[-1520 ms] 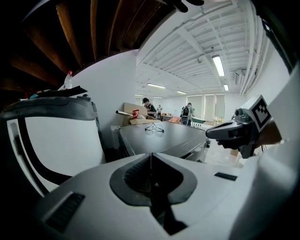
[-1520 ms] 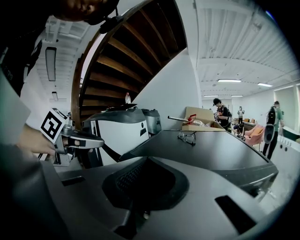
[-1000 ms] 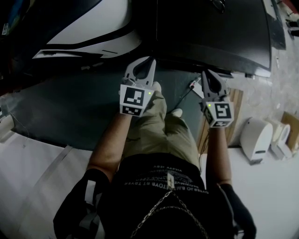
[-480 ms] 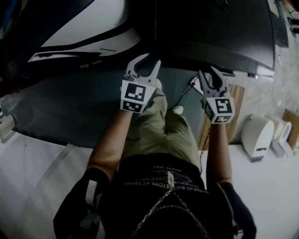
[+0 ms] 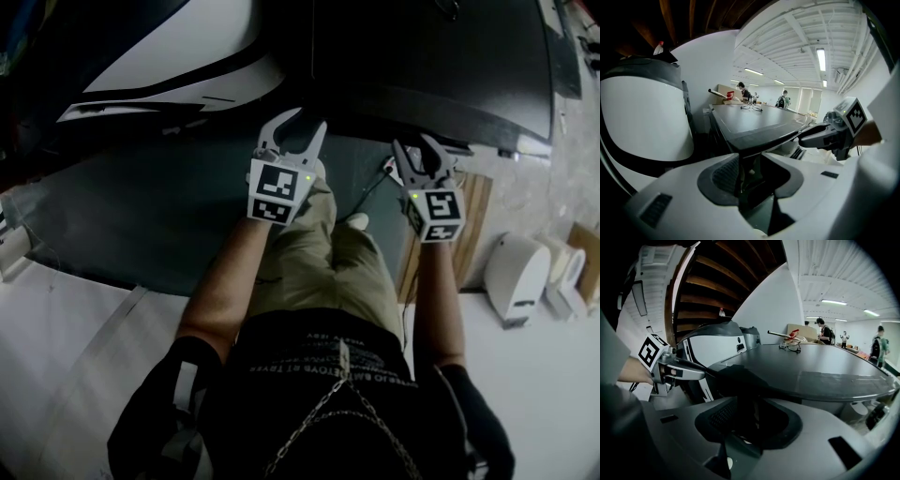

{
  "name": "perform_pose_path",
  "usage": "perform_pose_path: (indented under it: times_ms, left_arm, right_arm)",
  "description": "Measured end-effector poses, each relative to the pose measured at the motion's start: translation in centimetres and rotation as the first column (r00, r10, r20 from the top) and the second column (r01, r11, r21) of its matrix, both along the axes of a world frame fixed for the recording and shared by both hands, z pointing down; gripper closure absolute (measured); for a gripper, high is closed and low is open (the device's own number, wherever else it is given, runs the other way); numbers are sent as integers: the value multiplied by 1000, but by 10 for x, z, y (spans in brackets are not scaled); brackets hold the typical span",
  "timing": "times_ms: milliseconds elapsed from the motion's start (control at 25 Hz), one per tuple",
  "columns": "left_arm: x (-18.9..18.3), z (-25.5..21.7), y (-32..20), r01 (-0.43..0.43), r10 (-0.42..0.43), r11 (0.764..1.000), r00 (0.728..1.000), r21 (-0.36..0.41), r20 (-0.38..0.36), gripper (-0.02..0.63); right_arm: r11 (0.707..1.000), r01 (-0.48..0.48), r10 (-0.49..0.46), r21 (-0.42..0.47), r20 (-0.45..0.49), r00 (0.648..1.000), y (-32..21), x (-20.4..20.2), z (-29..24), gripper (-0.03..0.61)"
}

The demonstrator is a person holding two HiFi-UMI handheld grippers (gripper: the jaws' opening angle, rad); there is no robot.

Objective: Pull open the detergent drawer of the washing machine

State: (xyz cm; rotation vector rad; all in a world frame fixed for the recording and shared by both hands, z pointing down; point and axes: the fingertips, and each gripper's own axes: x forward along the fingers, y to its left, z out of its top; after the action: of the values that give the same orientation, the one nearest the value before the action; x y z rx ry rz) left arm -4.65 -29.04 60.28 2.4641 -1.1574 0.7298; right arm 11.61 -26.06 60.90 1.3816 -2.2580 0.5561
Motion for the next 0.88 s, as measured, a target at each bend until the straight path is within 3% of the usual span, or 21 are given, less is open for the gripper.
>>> perform_pose_path:
  times_ms: [360,880]
  left_arm:
    - [-2,0,3,52,-53,998,998,-17,-32,489]
    - [-2,0,24,51,-53,998,998,-43,-27,489]
  right_arm:
    - [1000,-29,29,-10,24,999,2,3,-1,456]
    - [999,-22,23,-40,19,1000,22,9,1,483]
